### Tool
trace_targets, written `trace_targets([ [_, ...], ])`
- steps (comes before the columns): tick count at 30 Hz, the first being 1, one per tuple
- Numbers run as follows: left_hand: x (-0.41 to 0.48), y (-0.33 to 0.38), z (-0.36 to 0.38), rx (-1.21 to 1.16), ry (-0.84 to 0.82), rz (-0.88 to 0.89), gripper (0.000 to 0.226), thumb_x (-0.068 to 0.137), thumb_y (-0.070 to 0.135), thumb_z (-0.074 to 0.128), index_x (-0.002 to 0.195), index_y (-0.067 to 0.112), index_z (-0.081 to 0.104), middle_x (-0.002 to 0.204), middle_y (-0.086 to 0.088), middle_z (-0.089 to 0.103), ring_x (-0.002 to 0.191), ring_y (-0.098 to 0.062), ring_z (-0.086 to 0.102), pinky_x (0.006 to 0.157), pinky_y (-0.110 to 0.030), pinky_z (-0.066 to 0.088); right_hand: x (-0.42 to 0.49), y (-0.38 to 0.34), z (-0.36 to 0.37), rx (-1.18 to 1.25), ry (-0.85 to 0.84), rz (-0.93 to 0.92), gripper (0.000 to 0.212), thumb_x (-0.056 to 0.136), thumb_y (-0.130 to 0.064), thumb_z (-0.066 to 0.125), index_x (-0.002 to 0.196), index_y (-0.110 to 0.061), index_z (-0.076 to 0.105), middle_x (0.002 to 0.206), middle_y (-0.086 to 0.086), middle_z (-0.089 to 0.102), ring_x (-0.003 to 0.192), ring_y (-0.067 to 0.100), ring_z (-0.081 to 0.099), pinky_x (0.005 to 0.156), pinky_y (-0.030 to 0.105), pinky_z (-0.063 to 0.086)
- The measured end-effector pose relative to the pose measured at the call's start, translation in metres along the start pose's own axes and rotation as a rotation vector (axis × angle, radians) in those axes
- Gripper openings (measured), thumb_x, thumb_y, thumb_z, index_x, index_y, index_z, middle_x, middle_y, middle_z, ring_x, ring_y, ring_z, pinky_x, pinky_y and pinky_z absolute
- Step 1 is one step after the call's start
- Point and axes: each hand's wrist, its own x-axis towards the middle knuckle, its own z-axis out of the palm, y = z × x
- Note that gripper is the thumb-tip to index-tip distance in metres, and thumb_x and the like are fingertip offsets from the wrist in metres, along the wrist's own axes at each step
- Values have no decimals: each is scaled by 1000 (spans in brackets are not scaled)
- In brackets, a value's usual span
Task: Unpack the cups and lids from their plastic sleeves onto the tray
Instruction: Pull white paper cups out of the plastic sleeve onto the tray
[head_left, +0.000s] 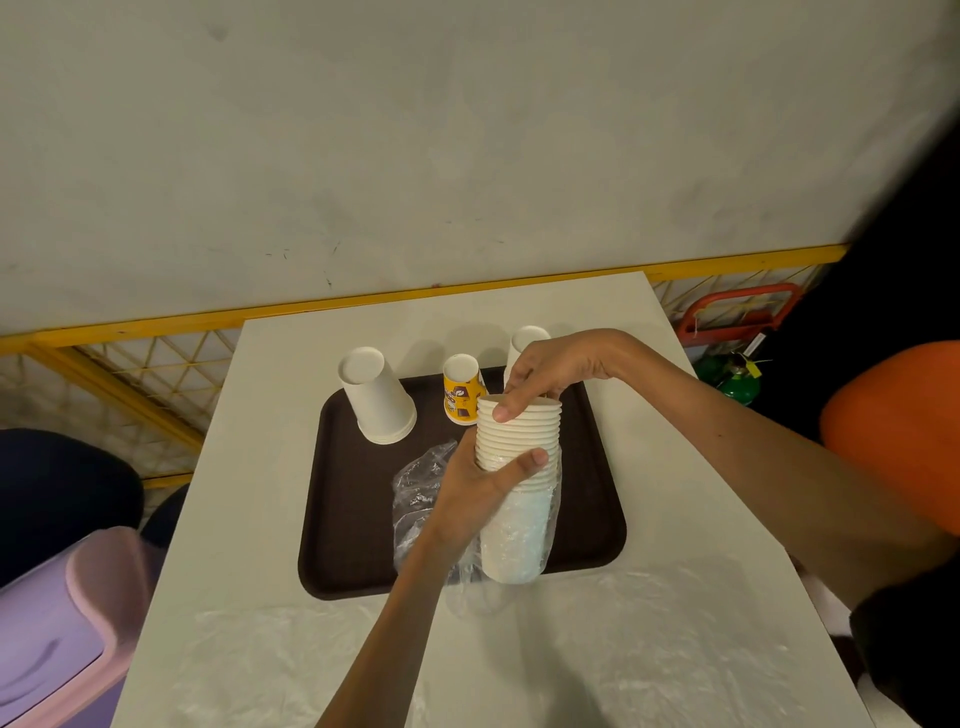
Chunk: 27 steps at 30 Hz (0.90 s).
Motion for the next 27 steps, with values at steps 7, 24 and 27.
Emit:
trace_targets([
  [7, 1, -5, 2, 20, 12, 4, 78, 63, 43, 73, 132, 19, 47, 122, 2, 62, 109, -8, 60, 77, -12, 50, -1, -1, -4, 0, 17, 23, 38, 86, -34, 64, 112, -7, 62, 102, 2, 64, 93, 13, 61, 74, 17, 52],
  [24, 13, -12, -10, -124, 202, -68, 82, 61, 50, 82, 128, 19, 49, 118, -3, 64, 105, -17, 63, 89, -34, 54, -12, 45, -29, 455, 75, -56, 64, 50, -44, 74, 107, -22, 55, 105, 6, 61, 91, 17, 64, 74, 24, 56],
  [27, 19, -10, -12, -157, 221, -63, 86, 58, 53, 83, 129, 18, 49, 118, -4, 65, 105, -20, 65, 93, -42, 53, -13, 44, -27, 395, 41, -54, 68, 45, -46, 72, 107, -25, 53, 105, 2, 60, 98, 13, 60, 75, 20, 55],
])
